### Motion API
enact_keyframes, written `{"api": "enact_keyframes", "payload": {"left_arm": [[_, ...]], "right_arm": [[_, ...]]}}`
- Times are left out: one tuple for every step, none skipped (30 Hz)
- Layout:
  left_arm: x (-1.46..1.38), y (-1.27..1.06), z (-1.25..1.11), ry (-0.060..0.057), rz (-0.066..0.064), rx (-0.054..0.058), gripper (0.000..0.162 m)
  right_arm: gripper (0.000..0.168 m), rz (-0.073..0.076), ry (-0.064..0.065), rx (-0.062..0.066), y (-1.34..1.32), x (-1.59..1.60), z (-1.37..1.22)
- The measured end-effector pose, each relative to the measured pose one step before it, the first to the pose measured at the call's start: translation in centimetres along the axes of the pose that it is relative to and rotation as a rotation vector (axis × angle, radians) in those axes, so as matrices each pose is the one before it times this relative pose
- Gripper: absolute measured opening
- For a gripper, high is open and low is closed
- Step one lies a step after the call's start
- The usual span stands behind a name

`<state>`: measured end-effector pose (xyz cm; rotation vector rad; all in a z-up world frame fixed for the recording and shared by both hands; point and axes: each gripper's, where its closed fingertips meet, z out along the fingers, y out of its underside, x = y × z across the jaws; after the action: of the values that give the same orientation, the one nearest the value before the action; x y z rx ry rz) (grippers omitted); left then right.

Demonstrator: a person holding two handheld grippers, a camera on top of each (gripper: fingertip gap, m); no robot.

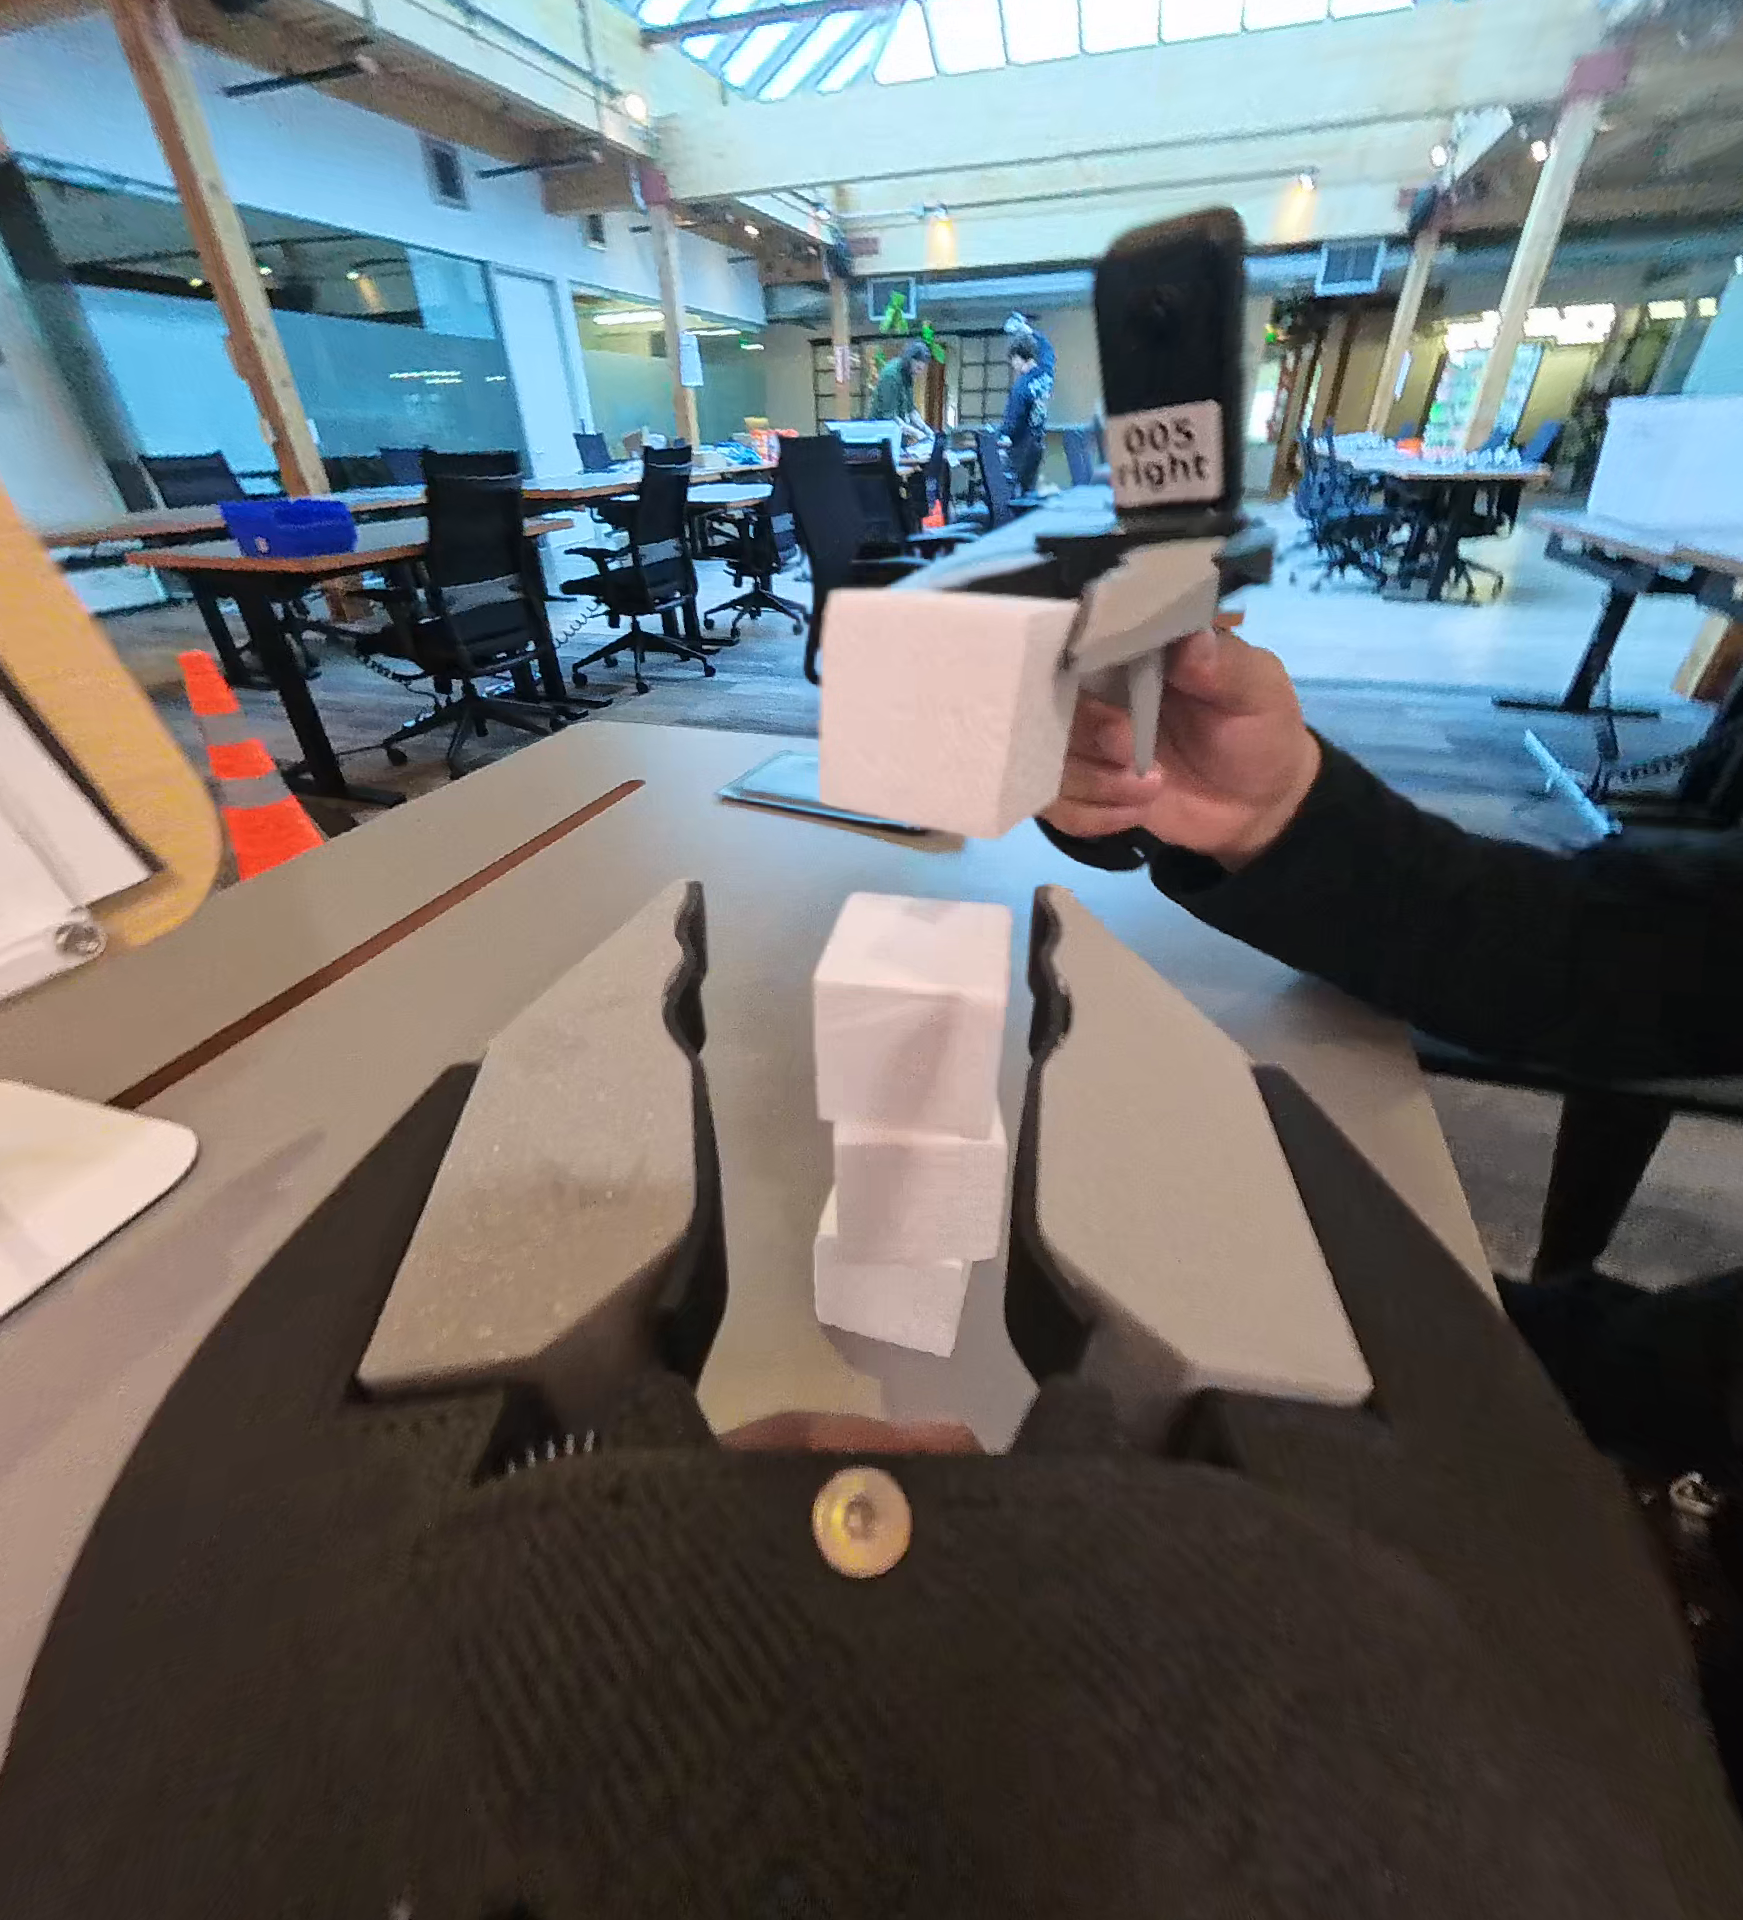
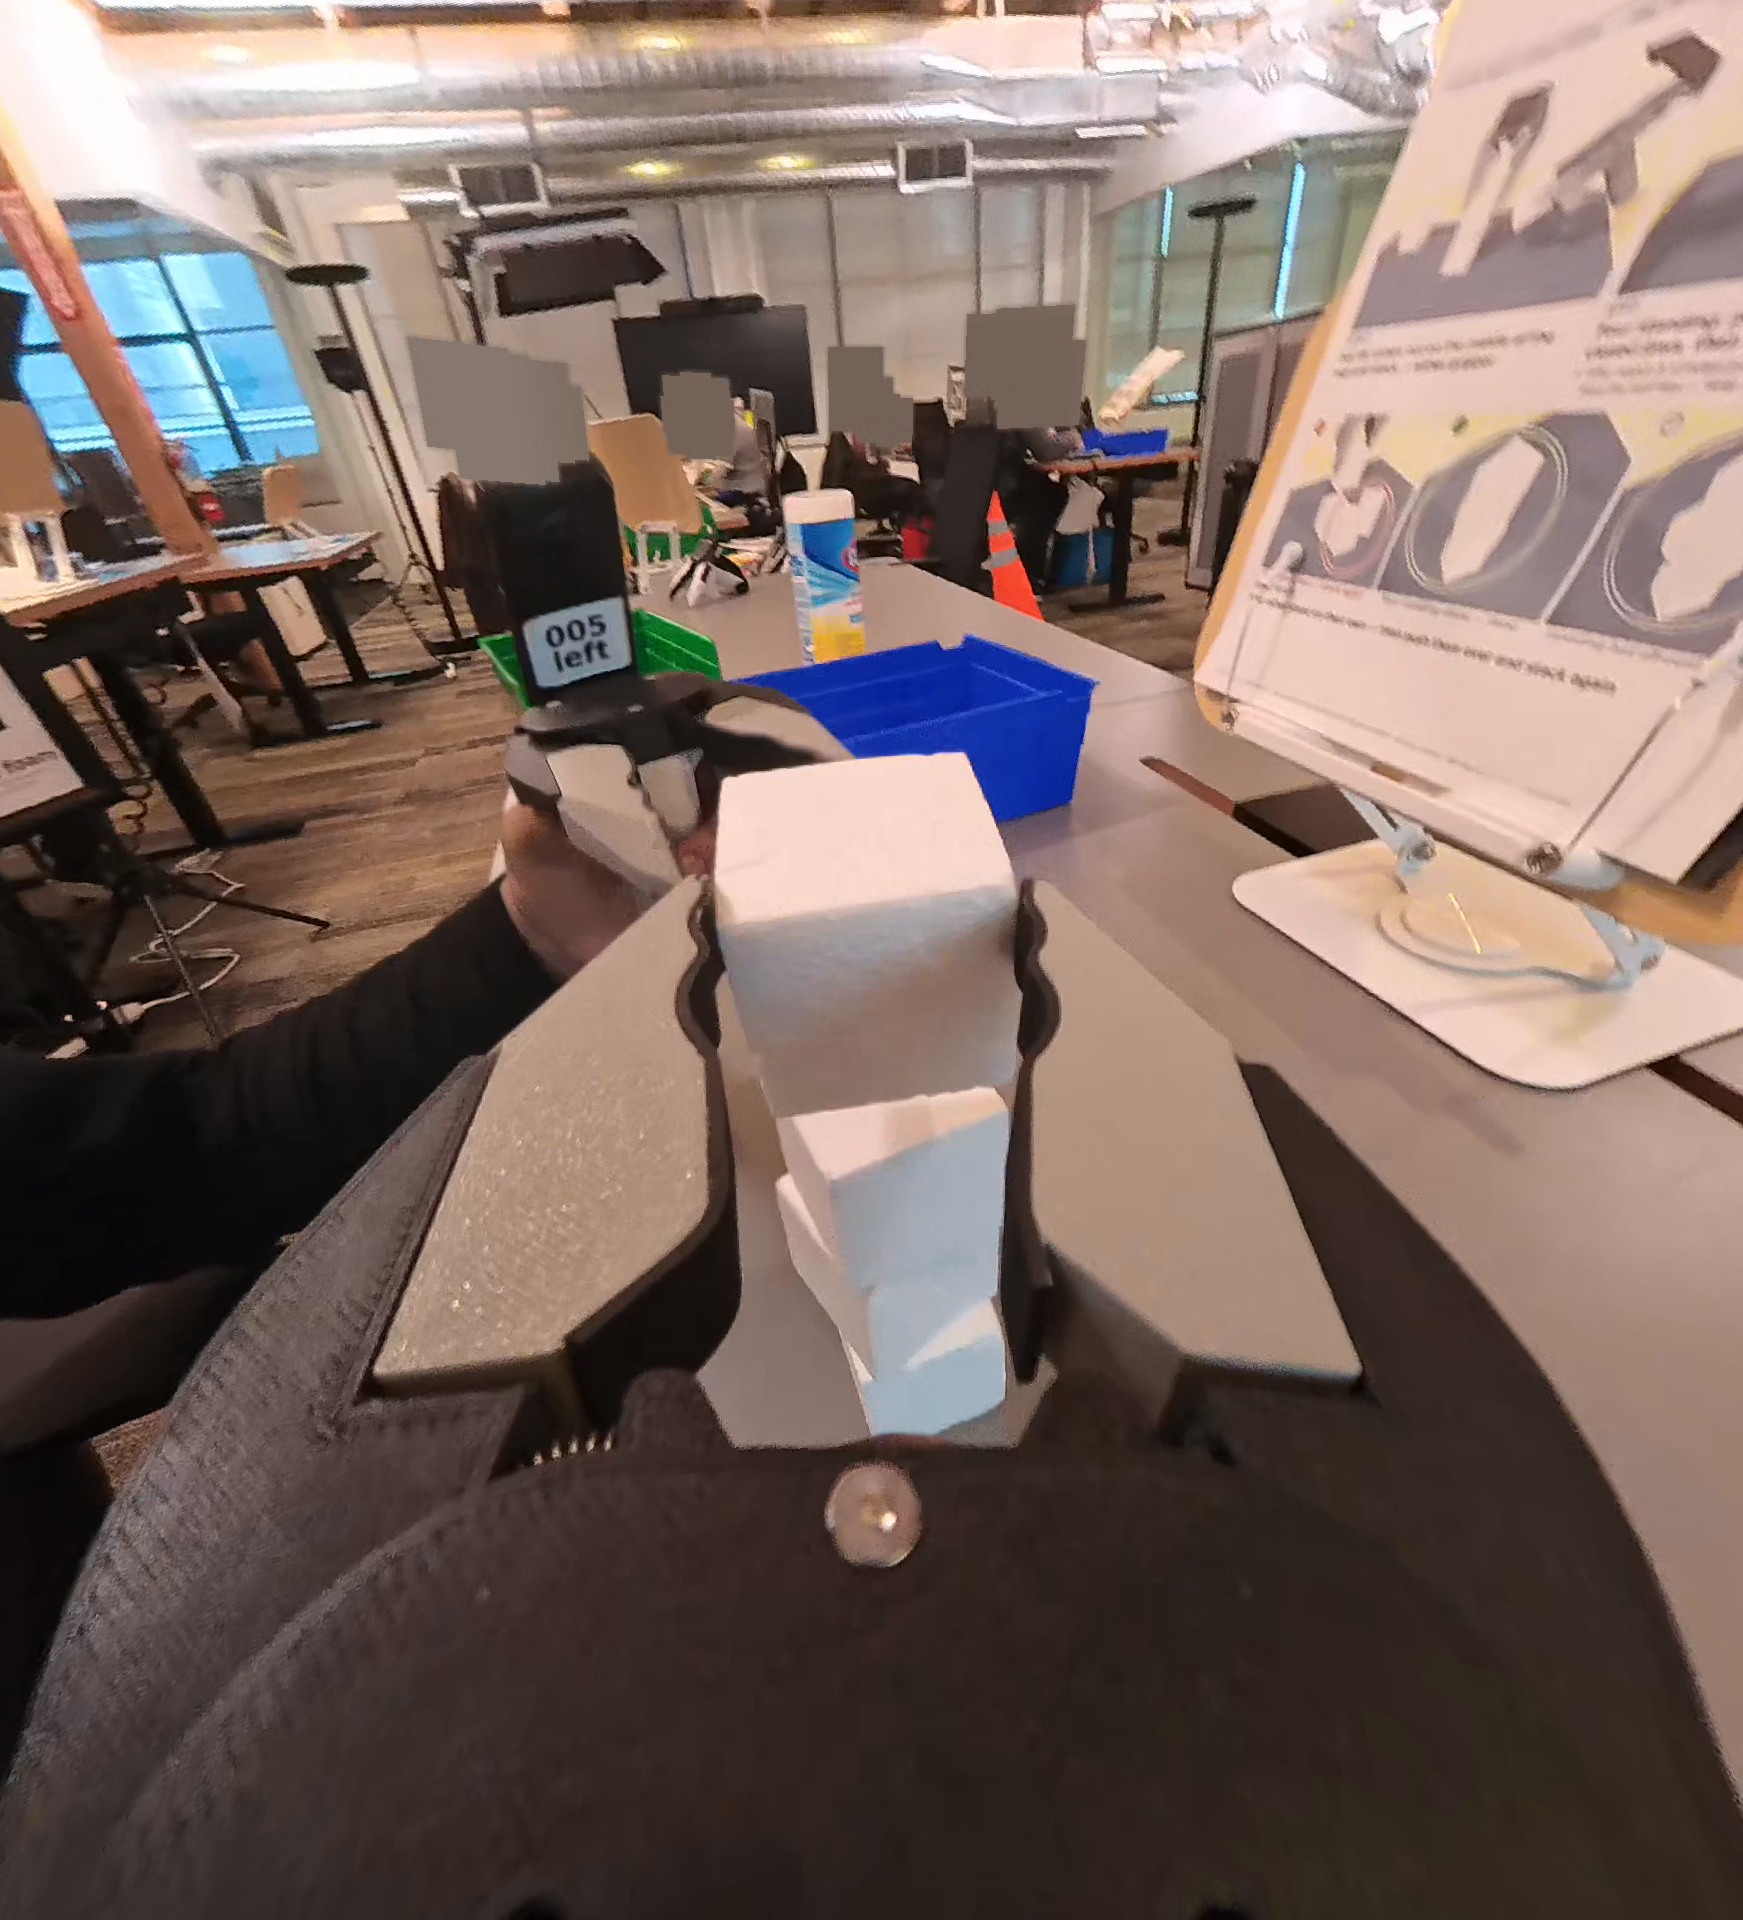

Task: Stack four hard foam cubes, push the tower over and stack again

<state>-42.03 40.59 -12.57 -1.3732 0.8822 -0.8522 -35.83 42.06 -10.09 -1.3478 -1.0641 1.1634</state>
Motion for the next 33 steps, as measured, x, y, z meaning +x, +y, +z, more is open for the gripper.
{"api": "enact_keyframes", "payload": {"left_arm": [[-0.713,-0.061,-0.283,-0.0163,-0.0345,0.0126,0.061],[-0.664,-0.056,-0.230,-0.0158,-0.0321,0.0124,0.060],[-0.617,-0.039,-0.196,-0.0151,-0.0287,0.0097,0.060],[-0.552,-0.011,-0.162,-0.0142,-0.0242,0.0075,0.060],[-0.446,-0.021,-0.130,-0.0117,-0.0192,0.0067,0.059],[-0.359,0.003,-0.110,-0.0095,-0.0152,0.0044,0.058],[-0.305,0.028,-0.078,-0.0089,-0.0111,0.0017,0.057],[-0.218,0.029,-0.041,-0.0073,-0.0069,0.0011,0.057],[-0.127,0.043,0.002,-0.0041,-0.0037,-0.0005,0.057],[-0.082,0.045,0.023,-0.0042,-0.0005,-0.0020,0.057],[-0.070,0.070,0.041,-0.0056,0.0033,-0.0023,0.057],[-0.048,0.082,0.066,-0.0058,0.0052,-0.0041,0.056],[-0.031,0.121,0.078,-0.0043,0.0049,-0.0062,0.056],[-0.001,0.129,0.083,-0.0030,0.0041,-0.0067,0.056],[0.017,0.117,0.084,-0.0013,0.0039,-0.0054,0.056],[0.039,0.096,0.086,0.0006,0.0029,-0.0048,0.056],[0.037,0.110,0.080,0.0008,0.0015,-0.0052,0.056],[0.001,0.122,0.066,-0.0006,0.0010,-0.0056,0.056],[0.001,0.105,0.064,-0.0011,0.0012,-0.0051,0.057],[0.003,0.077,0.047,-0.0001,0.0010,-0.0040,0.057],[0.006,0.041,0.024,-0.0001,0.0006,-0.0021,0.057],[0.000,0.018,0.014,-0.0006,0.0002,-0.0004,0.057],[-0.013,0.001,-0.009,-0.0009,-0.0007,-0.0001,0.057],[-0.040,-0.008,-0.026,-0.0013,-0.0013,0.0003,0.056],[-0.023,-0.014,-0.018,0.0002,-0.0019,0.0006,0.056],[-0.008,-0.004,-0.018,0.0009,-0.0027,0.0006,0.056],[-0.044,-0.009,-0.019,-0.0006,-0.0025,0.0009,0.056],[-0.045,0.000,-0.012,-0.0015,-0.0015,0.0004,0.056],[-0.016,0.014,-0.001,0.0000,-0.0009,-0.0005,0.057],[0.005,0.014,0.008,0.0011,-0.0010,-0.0005,0.057],[0.013,0.004,0.011,0.0008,-0.0006,-0.0003,0.056],[0.027,0.021,0.016,0.0010,0.0004,-0.0013,0.057],[0.020,0.038,0.034,0.0007,0.0010,-0.0019,0.057]], "right_arm": [[0.055,0.0103,0.0186,-0.0130,0.376,0.305,0.267],[0.055,0.0038,0.0167,-0.0126,0.354,0.226,0.279],[0.055,-0.0013,0.0085,-0.0147,0.346,0.069,0.254],[0.055,-0.0055,0.0012,-0.0137,0.294,-0.048,0.193],[0.054,-0.0085,-0.0014,-0.0087,0.221,-0.097,0.132],[0.055,-0.0067,-0.0001,-0.0044,0.132,-0.070,0.084],[0.055,-0.0042,0.0002,-0.0018,0.075,-0.046,0.058],[0.055,-0.0013,-0.0009,0.0004,0.035,-0.036,0.030],[0.055,-0.0002,-0.0042,0.0012,0.013,-0.077,0.018],[0.055,0.0017,-0.0044,0.0008,0.038,-0.072,0.020],[0.055,0.0021,-0.0033,-0.0010,0.059,-0.042,0.030],[0.055,0.0019,-0.0024,-0.0026,0.080,-0.034,0.048],[0.055,0.0009,-0.0014,-0.0046,0.117,-0.025,0.053],[0.055,0.0001,0.0002,-0.0055,0.130,-0.007,0.055],[0.055,-0.0009,0.0020,-0.0048,0.102,0.004,0.046],[0.055,-0.0017,0.0016,-0.0046,0.089,-0.006,0.045],[0.055,-0.0027,0.0030,-0.0036,0.069,0.013,0.029],[0.055,-0.0031,0.0039,-0.0024,0.053,0.020,0.026],[0.055,-0.0023,0.0006,-0.0028,0.055,-0.014,0.036],[0.055,0.0012,-0.0022,-0.0024,0.058,-0.055,0.034],[0.055,0.0041,-0.0030,-0.0008,0.034,-0.046,0.042],[0.055,0.0046,-0.0029,-0.0003,0.038,-0.057,0.045],[0.055,0.0030,-0.0034,-0.0012,0.042,-0.063,0.036],[0.055,0.0010,-0.0020,-0.0027,0.053,-0.052,0.031],[0.055,-0.0007,0.0011,-0.0025,0.043,-0.015,0.018],[0.055,-0.0010,0.0010,-0.0018,0.024,-0.025,0.021],[0.055,0.0000,0.0002,-0.0011,0.016,-0.021,0.008],[0.055,-0.0002,0.0014,0.0002,-0.010,0.012,-0.011],[0.055,-0.0005,0.0025,-0.0001,0.001,0.038,0.000],[0.055,-0.0001,0.0009,-0.0008,0.020,0.024,-0.003],[0.055,0.0016,-0.0002,-0.0011,0.041,0.016,0.010],[0.055,0.0030,0.0004,-0.0019,0.057,0.043,0.021],[0.055,0.0028,-0.0011,-0.0022,0.068,0.022,0.040]]}}
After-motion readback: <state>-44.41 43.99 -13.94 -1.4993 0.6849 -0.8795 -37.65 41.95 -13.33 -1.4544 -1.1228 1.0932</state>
